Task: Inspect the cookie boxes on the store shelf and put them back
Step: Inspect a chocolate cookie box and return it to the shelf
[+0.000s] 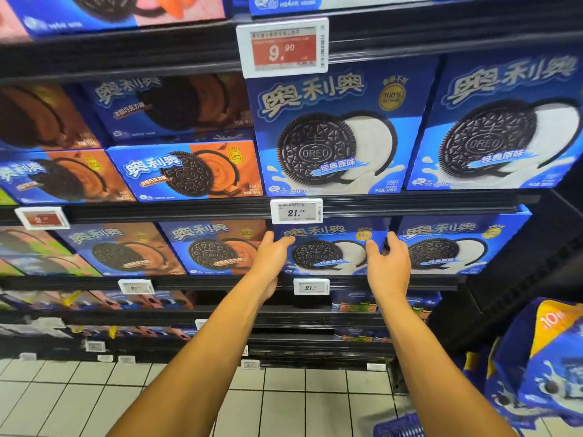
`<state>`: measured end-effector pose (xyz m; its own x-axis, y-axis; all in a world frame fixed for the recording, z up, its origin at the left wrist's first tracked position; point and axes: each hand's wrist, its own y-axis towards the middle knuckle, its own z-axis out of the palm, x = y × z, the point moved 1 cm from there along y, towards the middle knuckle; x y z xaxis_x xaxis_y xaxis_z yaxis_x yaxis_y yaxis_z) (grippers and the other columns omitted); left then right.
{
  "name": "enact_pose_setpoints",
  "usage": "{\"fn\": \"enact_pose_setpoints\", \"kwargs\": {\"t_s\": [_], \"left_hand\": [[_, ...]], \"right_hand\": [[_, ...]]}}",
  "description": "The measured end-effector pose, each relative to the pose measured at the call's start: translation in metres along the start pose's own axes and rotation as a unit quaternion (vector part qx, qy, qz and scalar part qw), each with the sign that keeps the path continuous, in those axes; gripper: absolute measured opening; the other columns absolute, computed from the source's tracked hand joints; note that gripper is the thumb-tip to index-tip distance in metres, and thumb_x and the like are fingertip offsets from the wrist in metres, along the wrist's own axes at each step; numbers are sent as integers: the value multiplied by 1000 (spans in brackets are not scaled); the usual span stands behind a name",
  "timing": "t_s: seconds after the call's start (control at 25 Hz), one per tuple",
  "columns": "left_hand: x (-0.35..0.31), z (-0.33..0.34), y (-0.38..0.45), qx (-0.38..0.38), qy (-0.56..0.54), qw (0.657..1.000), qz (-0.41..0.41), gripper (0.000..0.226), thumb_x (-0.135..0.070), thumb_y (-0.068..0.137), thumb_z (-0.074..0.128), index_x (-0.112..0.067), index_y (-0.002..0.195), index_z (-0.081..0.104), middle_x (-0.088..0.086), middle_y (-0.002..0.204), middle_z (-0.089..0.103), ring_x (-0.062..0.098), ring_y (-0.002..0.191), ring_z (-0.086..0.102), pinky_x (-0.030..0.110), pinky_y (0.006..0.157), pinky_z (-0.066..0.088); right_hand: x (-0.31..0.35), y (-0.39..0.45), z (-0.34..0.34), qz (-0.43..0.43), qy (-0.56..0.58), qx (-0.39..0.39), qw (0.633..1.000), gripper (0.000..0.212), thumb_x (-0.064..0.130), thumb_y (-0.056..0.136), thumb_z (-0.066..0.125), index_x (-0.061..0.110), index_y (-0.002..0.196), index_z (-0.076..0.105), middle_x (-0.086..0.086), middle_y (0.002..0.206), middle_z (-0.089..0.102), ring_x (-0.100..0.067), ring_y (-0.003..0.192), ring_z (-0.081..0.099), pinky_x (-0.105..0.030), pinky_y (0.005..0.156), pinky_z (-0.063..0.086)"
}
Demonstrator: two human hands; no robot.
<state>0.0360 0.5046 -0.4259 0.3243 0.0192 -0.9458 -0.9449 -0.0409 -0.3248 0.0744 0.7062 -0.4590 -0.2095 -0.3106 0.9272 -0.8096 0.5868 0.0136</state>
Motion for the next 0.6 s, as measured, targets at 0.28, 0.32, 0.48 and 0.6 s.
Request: {"fn": "enact_pose_setpoints", "kwargs": {"t_s": [0.28, 0.32, 0.48, 0.6], "left_hand": [[-3, 1, -8, 16, -52, 998, -26, 15, -3, 95, 51, -17, 101, 52, -4, 103, 66, 4, 85, 63, 15, 53, 50], [-2, 1, -10, 20, -51, 998, -22, 16, -3, 95, 51, -18, 101, 52, -3, 103, 67, 5, 85, 64, 16, 54, 50], [3, -10, -18, 44, -39, 998, -10, 22, -4, 94, 52, -21, 107, 56, -7, 91, 72, 0, 72, 66, 27, 75, 49], [13, -33, -29, 42, -27, 999, -10, 24, -8, 97, 53, -21, 116, 58, -4, 101, 71, 5, 89, 66, 30, 81, 47]], "right_hand": [[1, -2, -2, 35, 14, 19, 999, 60, 14, 101, 52, 16, 157, 31, -6, 157, 42, -31, 122, 58, -31, 81, 44], [2, -2, -4, 35, 17, 27, 999, 60, 13, 101, 52, 16, 157, 30, -7, 157, 43, -32, 119, 59, -31, 79, 44], [6, -8, -17, 33, 72, 57, 995, 59, 7, 99, 53, 14, 154, 34, -9, 156, 43, -27, 138, 47, -44, 110, 43], [8, -20, -24, 16, 91, 34, 995, 52, 5, 98, 55, 14, 148, 44, -5, 148, 51, -22, 135, 49, -36, 106, 43]]}}
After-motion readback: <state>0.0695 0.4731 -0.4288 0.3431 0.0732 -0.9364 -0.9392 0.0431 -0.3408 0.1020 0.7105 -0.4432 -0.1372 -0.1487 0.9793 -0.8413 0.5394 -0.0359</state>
